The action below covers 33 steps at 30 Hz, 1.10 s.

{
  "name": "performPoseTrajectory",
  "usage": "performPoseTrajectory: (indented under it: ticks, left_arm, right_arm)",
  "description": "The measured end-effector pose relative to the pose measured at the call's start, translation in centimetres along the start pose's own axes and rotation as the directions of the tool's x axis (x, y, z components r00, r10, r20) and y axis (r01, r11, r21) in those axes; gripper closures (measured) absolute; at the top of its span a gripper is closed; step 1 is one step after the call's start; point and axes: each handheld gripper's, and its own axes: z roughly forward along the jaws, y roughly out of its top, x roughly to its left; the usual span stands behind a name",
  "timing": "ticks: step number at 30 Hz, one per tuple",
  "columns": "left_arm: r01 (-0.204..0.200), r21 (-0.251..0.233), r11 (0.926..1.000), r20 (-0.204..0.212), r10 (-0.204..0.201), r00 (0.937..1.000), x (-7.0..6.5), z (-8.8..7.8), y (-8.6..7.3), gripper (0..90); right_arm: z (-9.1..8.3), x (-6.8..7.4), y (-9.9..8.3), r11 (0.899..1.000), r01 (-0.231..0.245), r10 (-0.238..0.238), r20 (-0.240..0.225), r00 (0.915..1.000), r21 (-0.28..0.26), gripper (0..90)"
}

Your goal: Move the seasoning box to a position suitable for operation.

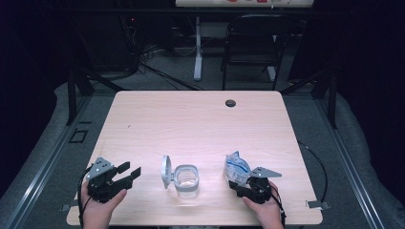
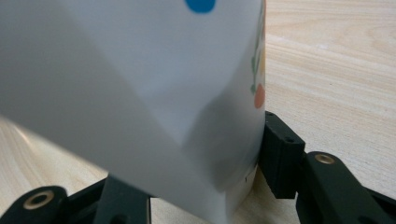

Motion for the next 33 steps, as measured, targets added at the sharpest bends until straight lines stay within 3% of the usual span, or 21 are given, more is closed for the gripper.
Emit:
performPoseTrajectory:
  ticks: [25, 32, 33]
  left_arm:
    - [0.001, -0.004, 1.0000, 0.000, -0.001, 1.0000, 0.01, -0.06, 0.04, 50.3]
    - [0.001, -0.001, 1.0000, -0.001, -0.001, 1.0000, -0.02, -0.08, 0.05, 50.3]
    - [0.001, -0.002, 1.0000, -0.001, -0.001, 1.0000, -0.02, -0.08, 0.05, 50.3]
  right_arm:
    - [0.01, 0.50, 0.14, 1.000, 0.006, -0.006, -0.018, 0.9998, -0.003, 52.8]
    - [-0.54, 0.76, 0.59, 1.000, 0.013, -0.013, -0.002, 0.9999, -0.023, 52.8]
    - [-0.70, 0.77, 0.72, 1.000, 0.023, -0.023, 0.017, 0.9996, -0.018, 52.8]
